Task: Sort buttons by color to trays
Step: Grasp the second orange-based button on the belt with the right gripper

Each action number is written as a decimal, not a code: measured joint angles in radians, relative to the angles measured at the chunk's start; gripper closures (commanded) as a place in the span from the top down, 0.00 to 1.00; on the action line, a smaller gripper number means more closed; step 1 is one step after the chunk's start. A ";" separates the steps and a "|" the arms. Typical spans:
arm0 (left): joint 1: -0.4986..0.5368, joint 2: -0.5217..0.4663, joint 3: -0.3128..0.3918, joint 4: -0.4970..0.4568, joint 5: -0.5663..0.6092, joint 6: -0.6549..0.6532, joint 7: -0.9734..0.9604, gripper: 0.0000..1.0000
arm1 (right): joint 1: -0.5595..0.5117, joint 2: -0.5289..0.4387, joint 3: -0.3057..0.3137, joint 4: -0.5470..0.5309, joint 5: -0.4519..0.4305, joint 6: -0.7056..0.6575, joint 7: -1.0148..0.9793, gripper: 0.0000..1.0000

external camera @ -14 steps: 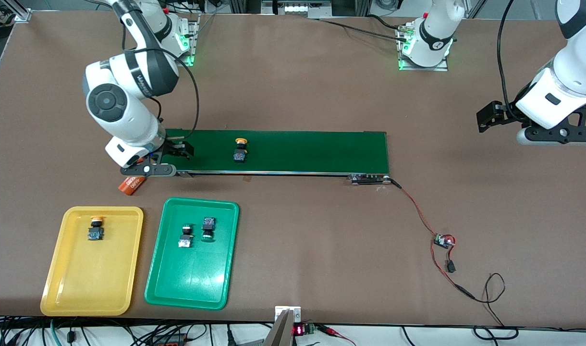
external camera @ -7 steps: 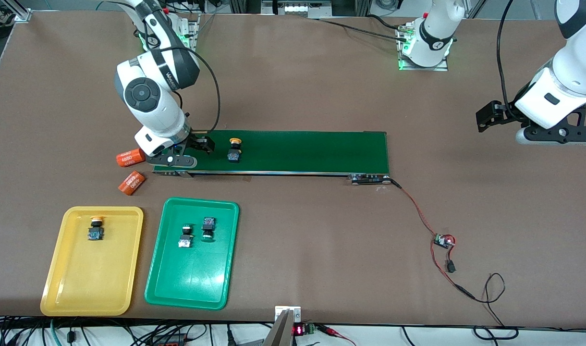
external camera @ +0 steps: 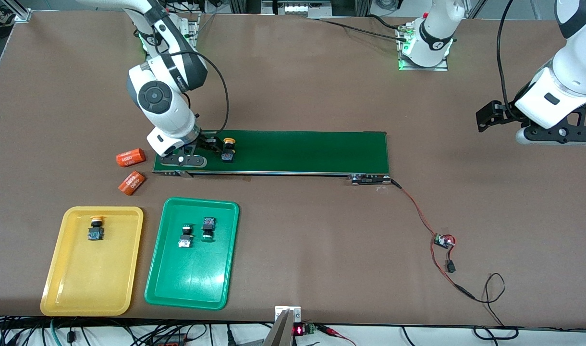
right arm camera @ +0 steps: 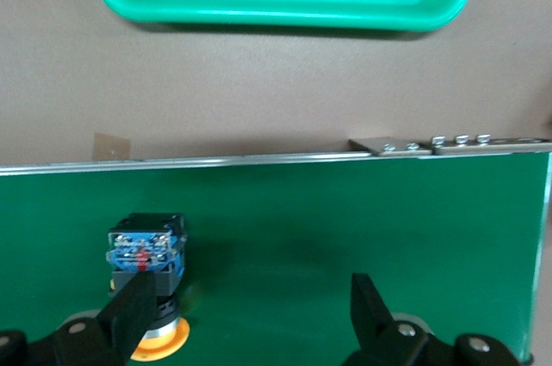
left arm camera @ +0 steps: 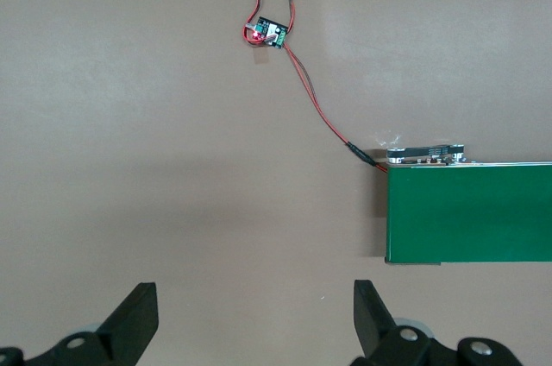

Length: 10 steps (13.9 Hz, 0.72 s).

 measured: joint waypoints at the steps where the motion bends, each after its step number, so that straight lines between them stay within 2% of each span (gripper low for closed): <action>1: 0.000 0.000 0.000 0.000 0.000 -0.001 0.000 1.00 | 0.005 0.007 0.000 -0.001 0.000 0.001 0.001 1.00; 10: 0.000 -0.003 -0.016 0.000 0.000 -0.018 0.000 1.00 | 0.019 0.053 0.000 -0.015 0.000 0.041 0.002 1.00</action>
